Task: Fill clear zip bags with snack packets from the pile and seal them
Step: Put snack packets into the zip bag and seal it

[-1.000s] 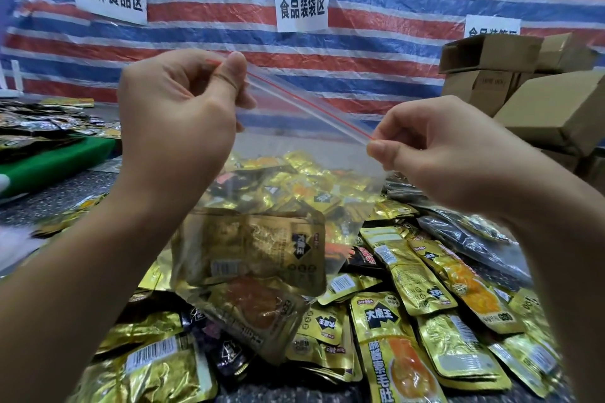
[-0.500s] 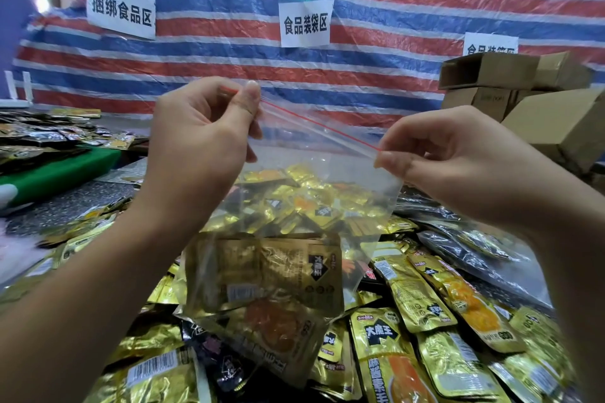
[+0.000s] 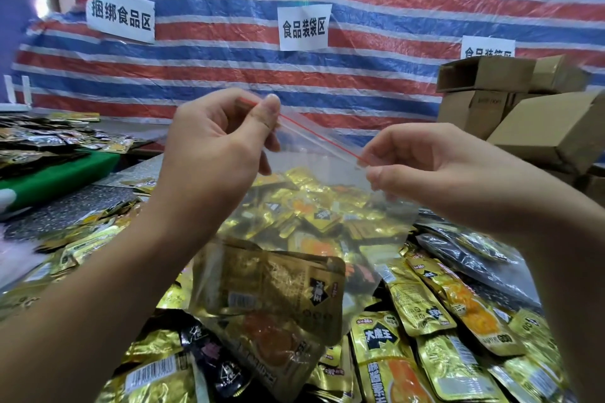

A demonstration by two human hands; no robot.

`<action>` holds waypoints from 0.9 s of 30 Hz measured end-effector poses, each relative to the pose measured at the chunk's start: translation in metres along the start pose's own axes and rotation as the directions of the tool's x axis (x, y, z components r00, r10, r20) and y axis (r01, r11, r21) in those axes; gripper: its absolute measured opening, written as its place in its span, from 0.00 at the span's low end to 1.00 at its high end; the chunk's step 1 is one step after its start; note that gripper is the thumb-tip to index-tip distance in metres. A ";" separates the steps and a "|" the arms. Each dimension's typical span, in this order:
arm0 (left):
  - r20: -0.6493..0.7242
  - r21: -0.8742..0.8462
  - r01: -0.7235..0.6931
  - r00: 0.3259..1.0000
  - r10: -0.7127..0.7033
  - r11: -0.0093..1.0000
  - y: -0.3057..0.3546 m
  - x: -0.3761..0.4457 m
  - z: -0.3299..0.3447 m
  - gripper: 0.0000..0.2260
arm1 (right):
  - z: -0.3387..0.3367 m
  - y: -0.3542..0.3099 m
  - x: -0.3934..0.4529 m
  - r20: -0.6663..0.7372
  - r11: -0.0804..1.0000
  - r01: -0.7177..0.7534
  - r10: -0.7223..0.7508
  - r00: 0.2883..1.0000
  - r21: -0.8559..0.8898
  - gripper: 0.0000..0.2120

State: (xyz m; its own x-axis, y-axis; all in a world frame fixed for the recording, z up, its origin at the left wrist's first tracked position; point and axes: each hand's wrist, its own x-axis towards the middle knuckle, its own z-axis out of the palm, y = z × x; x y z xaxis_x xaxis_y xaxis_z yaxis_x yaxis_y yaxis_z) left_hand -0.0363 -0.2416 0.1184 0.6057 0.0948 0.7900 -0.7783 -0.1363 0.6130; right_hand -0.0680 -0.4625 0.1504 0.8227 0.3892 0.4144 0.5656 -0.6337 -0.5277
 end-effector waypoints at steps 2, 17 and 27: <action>0.034 -0.009 0.012 0.999 -0.011 1.000 0.002 -0.003 0.003 0.13 | 0.004 -0.004 0.001 0.016 0.999 0.019 -0.018 1.000 -0.032 0.14; 0.141 -0.069 0.071 0.988 -0.061 0.995 0.033 -0.019 0.013 0.14 | 0.008 -0.031 -0.011 -0.175 0.976 0.184 -0.203 0.963 -0.117 0.08; 0.133 -0.039 0.046 0.990 -0.040 0.998 0.039 -0.024 0.015 0.12 | 0.013 -0.037 -0.010 -0.183 0.993 0.117 -0.120 0.976 -0.028 0.09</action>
State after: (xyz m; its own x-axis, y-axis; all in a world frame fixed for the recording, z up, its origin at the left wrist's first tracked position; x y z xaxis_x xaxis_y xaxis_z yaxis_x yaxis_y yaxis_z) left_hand -0.0787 -0.2643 0.1237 0.6532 -0.0322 0.7565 -0.7556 -0.0930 0.6484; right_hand -0.0962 -0.4343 0.1562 0.7247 0.3335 0.6030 0.6558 -0.6025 -0.4549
